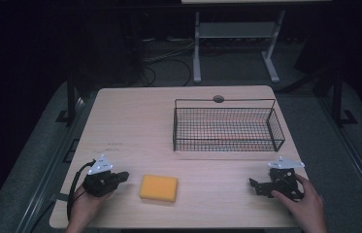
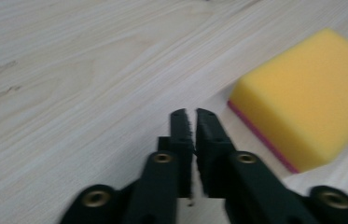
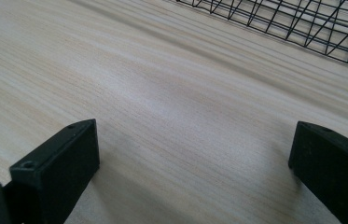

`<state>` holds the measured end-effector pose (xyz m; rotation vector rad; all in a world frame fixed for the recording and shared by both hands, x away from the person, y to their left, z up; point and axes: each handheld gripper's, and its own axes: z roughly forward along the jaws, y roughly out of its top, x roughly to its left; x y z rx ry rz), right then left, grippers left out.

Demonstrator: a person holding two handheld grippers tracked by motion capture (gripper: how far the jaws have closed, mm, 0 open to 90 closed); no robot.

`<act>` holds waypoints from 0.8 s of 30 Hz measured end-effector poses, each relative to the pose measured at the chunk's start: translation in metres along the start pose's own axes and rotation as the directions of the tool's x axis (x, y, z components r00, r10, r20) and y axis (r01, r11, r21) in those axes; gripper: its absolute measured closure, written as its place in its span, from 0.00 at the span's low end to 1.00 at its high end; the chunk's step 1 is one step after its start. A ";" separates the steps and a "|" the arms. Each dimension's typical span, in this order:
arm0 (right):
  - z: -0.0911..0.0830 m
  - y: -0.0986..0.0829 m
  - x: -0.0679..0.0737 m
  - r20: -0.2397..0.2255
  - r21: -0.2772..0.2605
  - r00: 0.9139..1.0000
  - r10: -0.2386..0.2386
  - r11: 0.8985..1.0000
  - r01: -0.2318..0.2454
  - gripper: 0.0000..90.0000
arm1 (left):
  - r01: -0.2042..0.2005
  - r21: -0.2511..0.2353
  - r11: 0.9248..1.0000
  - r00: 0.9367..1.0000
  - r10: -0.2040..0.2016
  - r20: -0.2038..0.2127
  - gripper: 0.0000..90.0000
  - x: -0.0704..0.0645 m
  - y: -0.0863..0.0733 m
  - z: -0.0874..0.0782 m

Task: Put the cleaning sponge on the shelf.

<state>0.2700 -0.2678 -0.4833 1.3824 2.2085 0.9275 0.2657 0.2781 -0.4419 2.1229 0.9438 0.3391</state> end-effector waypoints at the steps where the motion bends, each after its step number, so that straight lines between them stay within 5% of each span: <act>1: 0.000 0.000 0.000 0.000 0.000 1.000 0.000 1.000 0.000 0.01 | 0.004 -0.003 1.000 1.000 -0.004 0.006 1.00 -0.001 0.001 -0.001; 24: 0.000 0.000 0.000 0.000 0.000 1.000 0.000 1.000 0.000 0.01 | -0.017 0.012 1.000 0.994 0.015 0.106 1.00 -0.042 -0.006 -0.008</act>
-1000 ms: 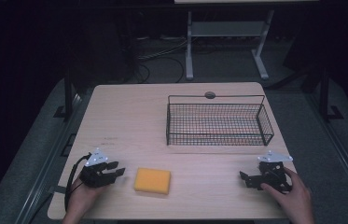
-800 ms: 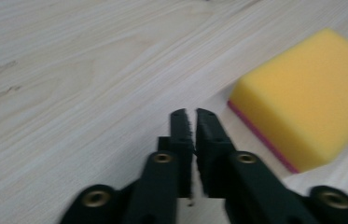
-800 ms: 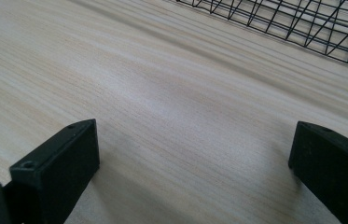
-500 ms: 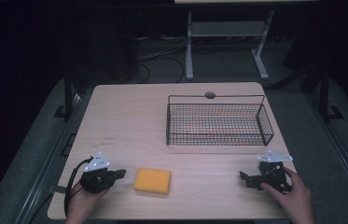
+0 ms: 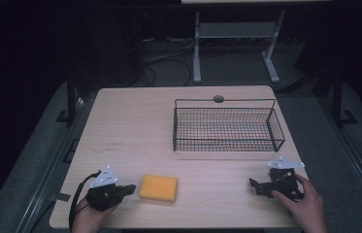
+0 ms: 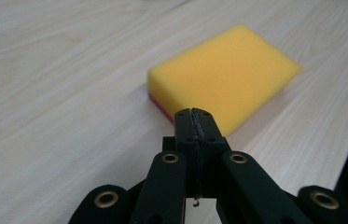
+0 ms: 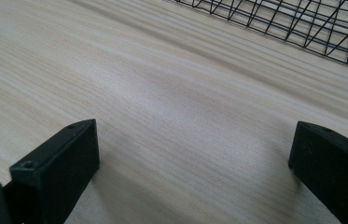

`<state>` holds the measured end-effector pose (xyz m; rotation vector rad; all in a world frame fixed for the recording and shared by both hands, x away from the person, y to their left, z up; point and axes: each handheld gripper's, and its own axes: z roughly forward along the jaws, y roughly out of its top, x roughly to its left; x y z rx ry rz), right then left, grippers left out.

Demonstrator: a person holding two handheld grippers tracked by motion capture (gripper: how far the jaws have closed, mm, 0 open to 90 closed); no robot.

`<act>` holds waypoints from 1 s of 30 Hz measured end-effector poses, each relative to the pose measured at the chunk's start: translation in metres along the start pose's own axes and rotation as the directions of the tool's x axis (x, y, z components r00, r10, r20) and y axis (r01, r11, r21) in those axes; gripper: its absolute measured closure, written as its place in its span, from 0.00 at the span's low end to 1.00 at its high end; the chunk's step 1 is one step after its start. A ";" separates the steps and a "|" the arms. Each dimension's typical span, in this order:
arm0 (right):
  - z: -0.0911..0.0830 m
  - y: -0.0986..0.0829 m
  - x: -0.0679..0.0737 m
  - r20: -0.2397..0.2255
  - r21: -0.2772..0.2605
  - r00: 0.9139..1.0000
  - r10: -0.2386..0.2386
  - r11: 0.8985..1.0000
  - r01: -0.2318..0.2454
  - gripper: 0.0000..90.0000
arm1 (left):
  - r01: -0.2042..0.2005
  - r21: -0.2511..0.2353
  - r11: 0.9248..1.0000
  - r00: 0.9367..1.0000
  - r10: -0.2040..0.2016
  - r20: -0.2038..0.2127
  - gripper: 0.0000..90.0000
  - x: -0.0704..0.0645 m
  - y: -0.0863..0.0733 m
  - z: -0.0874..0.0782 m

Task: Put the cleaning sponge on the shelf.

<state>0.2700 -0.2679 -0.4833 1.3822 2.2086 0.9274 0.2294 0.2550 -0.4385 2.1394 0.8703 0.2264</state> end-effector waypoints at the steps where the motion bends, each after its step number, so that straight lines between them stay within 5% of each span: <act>1: 0.000 0.000 0.000 0.000 0.000 1.000 0.000 1.000 0.000 0.01 | -0.002 0.010 1.000 1.000 0.002 0.013 1.00 -0.003 -0.001 0.002; 16: 0.000 0.000 0.000 0.001 -0.001 1.000 -0.001 1.000 0.001 0.01 | -0.019 0.042 0.999 0.999 0.018 0.033 1.00 -0.006 -0.001 0.012; 30: 0.000 0.000 0.000 0.002 -0.001 1.000 0.000 1.000 0.000 0.01 | -0.032 0.038 0.999 0.999 0.032 0.010 1.00 0.001 0.010 0.021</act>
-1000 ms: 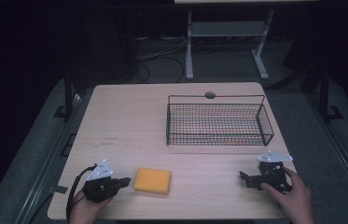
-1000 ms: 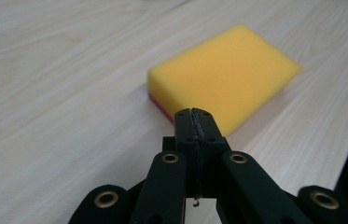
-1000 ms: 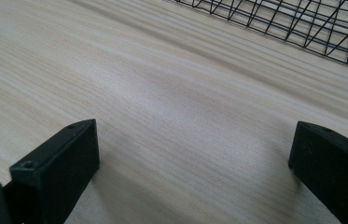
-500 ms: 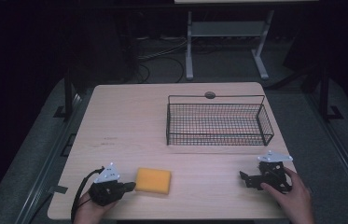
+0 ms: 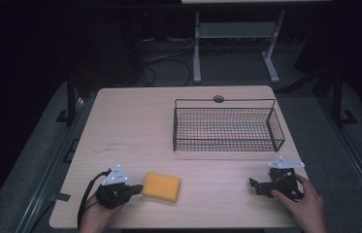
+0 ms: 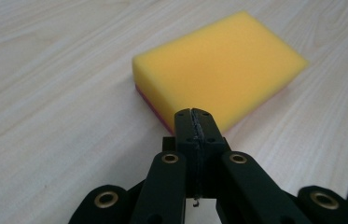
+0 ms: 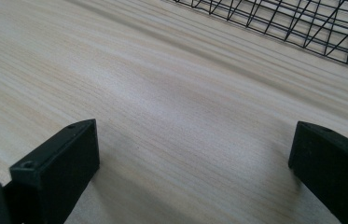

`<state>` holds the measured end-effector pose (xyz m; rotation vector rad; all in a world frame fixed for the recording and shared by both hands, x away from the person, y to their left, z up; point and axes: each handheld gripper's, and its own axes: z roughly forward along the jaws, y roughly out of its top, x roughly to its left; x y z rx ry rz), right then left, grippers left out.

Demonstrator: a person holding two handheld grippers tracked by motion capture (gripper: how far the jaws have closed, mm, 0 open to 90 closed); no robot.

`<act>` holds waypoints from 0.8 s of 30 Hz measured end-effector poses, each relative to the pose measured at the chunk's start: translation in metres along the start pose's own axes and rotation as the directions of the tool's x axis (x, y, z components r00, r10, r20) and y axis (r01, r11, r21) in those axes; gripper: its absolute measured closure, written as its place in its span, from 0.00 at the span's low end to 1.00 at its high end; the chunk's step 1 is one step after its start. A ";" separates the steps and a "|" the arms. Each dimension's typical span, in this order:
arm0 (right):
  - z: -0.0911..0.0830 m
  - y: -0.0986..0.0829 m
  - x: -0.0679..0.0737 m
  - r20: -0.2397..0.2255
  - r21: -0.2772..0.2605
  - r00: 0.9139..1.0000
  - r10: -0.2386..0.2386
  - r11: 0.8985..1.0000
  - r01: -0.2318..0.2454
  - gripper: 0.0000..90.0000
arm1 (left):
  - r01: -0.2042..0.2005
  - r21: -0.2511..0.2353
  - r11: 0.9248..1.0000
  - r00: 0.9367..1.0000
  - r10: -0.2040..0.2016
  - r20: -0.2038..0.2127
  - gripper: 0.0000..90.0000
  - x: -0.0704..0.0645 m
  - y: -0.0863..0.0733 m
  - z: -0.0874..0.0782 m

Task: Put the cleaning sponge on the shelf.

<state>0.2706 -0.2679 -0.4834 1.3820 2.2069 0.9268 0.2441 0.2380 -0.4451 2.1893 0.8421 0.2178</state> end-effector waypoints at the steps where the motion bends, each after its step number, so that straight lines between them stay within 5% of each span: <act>1: 0.000 0.000 0.000 0.000 0.000 1.000 0.000 1.000 0.000 0.01 | -0.002 0.003 1.000 1.000 0.002 -0.001 1.00 0.001 0.002 0.003; 10: 0.000 0.000 0.000 0.000 0.000 1.000 0.001 1.000 -0.001 0.01 | -0.008 -0.020 1.000 1.000 0.008 -0.012 1.00 0.001 0.008 0.003; 15: 0.000 0.000 0.000 0.000 0.000 1.000 0.000 1.000 0.000 0.01 | -0.004 -0.047 0.999 1.000 0.005 0.011 1.00 -0.014 0.003 -0.009; 24: 0.000 0.000 0.000 0.000 0.000 1.000 0.000 1.000 0.000 0.01 | -0.019 0.001 1.000 0.999 0.019 0.042 1.00 -0.018 0.001 0.004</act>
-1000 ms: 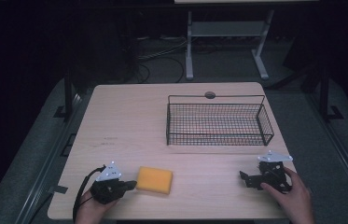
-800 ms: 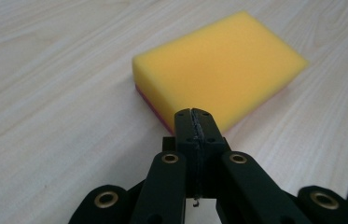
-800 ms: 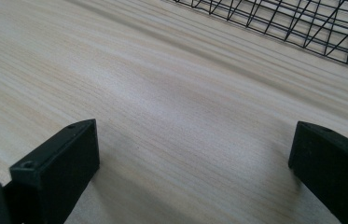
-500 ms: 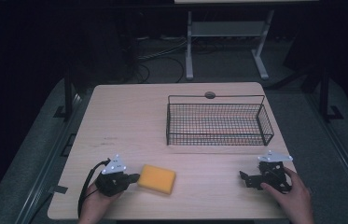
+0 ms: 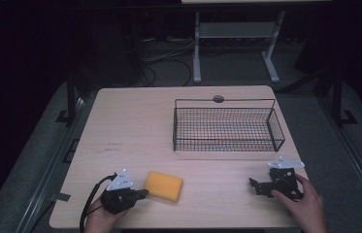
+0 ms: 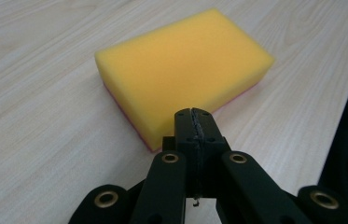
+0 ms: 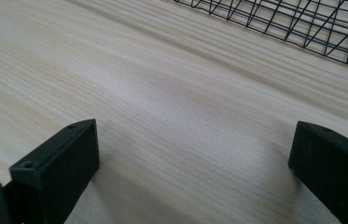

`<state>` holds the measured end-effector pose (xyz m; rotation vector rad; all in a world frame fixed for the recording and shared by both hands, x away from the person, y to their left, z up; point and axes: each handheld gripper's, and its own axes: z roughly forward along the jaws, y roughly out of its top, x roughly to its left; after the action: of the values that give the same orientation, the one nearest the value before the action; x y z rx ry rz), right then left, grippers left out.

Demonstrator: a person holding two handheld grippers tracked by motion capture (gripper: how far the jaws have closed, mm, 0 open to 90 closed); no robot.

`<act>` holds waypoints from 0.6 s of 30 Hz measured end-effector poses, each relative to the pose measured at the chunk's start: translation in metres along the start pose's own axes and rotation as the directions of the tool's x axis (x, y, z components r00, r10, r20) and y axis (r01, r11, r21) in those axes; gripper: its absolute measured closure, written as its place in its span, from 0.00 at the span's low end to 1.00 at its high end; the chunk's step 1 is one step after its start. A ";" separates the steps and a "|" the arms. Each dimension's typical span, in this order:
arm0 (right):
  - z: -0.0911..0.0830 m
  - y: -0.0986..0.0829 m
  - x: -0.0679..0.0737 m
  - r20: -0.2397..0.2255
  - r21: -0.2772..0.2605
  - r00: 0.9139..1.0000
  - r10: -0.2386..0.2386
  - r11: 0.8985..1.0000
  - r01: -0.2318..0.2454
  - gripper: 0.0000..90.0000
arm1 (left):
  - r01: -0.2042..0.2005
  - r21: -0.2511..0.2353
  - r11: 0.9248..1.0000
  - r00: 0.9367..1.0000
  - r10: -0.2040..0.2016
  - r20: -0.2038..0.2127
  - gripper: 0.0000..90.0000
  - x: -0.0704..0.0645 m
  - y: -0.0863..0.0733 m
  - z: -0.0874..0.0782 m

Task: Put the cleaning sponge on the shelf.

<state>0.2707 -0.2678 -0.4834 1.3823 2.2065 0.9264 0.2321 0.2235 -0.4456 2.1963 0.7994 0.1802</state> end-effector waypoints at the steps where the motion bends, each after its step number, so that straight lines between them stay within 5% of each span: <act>1: 0.000 0.000 0.000 0.000 0.000 1.000 0.000 1.000 0.000 0.01 | -0.005 0.007 1.000 1.000 0.005 -0.002 1.00 0.002 0.001 0.001; 18: 0.000 0.000 0.000 0.002 -0.001 1.000 0.000 1.000 0.000 0.01 | -0.041 0.011 0.999 0.999 0.041 -0.035 1.00 0.015 0.021 0.019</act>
<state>0.2713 -0.2678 -0.4835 1.3828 2.2044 0.9253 0.2613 0.2100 -0.4461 2.2261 0.7767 0.2364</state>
